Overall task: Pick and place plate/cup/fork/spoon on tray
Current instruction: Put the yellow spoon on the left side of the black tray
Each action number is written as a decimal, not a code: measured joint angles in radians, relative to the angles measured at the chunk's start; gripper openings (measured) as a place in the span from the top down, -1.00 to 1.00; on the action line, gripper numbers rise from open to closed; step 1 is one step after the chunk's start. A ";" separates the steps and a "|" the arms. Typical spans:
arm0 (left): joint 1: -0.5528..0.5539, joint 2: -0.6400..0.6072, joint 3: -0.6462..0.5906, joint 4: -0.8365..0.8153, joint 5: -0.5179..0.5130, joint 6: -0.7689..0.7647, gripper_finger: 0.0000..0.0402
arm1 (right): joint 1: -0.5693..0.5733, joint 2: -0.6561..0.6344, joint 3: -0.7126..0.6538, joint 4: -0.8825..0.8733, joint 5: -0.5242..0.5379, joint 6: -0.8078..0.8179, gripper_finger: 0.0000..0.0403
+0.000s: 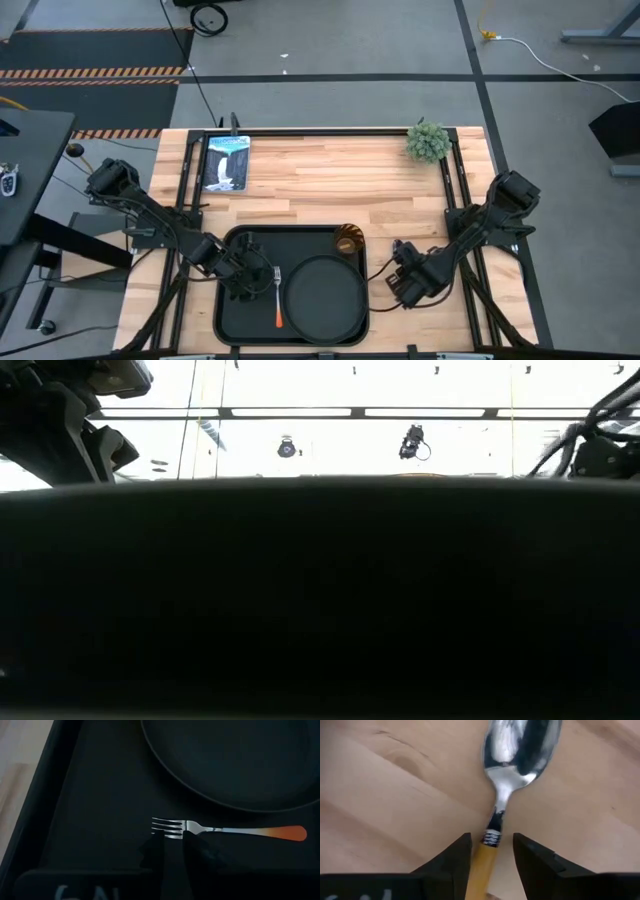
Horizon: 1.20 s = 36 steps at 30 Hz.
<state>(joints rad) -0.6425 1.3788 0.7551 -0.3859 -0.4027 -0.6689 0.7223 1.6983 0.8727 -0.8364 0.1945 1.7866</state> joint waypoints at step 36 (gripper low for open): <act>-0.003 0.000 0.000 0.032 0.038 -0.048 0.50 | 0.064 -0.108 0.232 -0.142 0.487 -0.125 0.77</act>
<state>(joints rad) -0.6456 1.3792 0.7547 -0.3539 -0.3652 -0.7169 0.7861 1.5899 1.1047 -0.9787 0.6814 1.6614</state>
